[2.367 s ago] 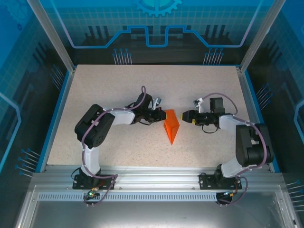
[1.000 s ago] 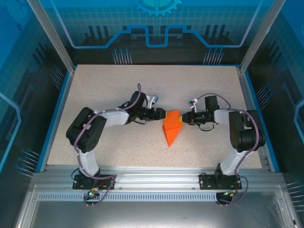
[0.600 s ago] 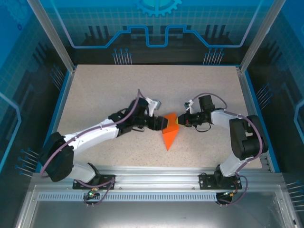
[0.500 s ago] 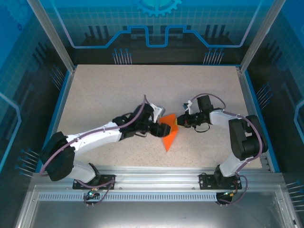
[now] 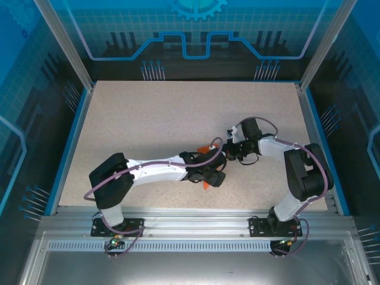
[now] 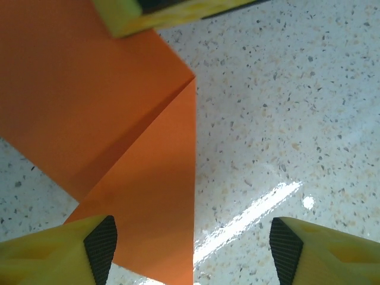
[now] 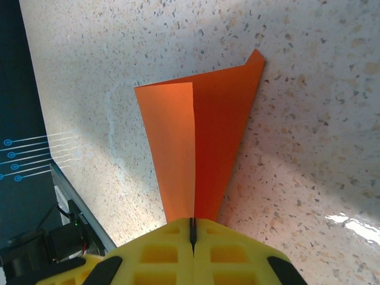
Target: Fold a paper plane with a square sheet of paper (fold left side to right side)
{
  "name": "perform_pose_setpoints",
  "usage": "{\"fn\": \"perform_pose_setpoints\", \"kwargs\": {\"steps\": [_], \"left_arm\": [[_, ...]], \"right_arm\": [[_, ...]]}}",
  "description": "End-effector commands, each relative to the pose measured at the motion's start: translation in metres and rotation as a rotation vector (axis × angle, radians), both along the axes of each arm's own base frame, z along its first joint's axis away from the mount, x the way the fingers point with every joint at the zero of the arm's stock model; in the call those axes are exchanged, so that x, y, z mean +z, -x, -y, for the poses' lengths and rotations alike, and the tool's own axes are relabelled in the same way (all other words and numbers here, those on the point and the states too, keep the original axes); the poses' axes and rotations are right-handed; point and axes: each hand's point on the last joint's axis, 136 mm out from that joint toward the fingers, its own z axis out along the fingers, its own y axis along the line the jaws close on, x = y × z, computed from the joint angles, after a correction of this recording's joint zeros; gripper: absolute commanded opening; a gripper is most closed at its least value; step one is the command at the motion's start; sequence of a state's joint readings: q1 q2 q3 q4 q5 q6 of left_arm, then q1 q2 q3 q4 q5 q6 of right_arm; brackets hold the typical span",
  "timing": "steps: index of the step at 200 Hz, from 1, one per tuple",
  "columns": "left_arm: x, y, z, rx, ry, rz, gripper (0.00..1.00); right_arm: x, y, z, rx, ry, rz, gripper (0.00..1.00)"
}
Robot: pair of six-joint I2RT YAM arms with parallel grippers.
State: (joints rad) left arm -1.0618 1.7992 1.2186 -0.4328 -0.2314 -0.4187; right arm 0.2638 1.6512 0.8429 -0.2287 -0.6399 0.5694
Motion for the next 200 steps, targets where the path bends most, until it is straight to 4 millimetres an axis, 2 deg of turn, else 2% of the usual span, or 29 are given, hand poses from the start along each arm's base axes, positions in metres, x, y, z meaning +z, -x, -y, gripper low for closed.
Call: {"fn": "perform_pose_setpoints", "kwargs": {"steps": [1, 53, 112, 147, 185, 189, 200], "left_arm": [[-0.009, -0.004, -0.014, 0.032, -0.147, 0.039, 0.72], [-0.021, -0.009, -0.023, 0.093, -0.260, 0.056, 0.64], [-0.030, -0.005, -0.017, 0.078, -0.282, 0.043, 0.51], [-0.034, -0.005, -0.017, 0.078, -0.291, 0.038, 0.47], [-0.042, -0.006, -0.018, 0.084, -0.311, 0.034, 0.45], [-0.043, -0.005, -0.019, 0.084, -0.314, 0.033, 0.44], [-0.045, -0.006, -0.019, 0.084, -0.319, 0.032, 0.43]], "right_arm": [[0.003, -0.001, -0.004, -0.001, 0.011, -0.014, 0.00], [0.001, 0.000, -0.004, -0.006, 0.017, -0.028, 0.00], [-0.007, 0.004, -0.005, -0.003, 0.038, -0.055, 0.00], [-0.012, 0.006, -0.006, -0.002, 0.049, -0.071, 0.00], [-0.013, 0.007, -0.007, -0.001, 0.050, -0.076, 0.00], [-0.005, -0.001, -0.009, -0.001, 0.042, -0.051, 0.00], [-0.004, -0.002, -0.010, -0.001, 0.040, -0.047, 0.01]]}}
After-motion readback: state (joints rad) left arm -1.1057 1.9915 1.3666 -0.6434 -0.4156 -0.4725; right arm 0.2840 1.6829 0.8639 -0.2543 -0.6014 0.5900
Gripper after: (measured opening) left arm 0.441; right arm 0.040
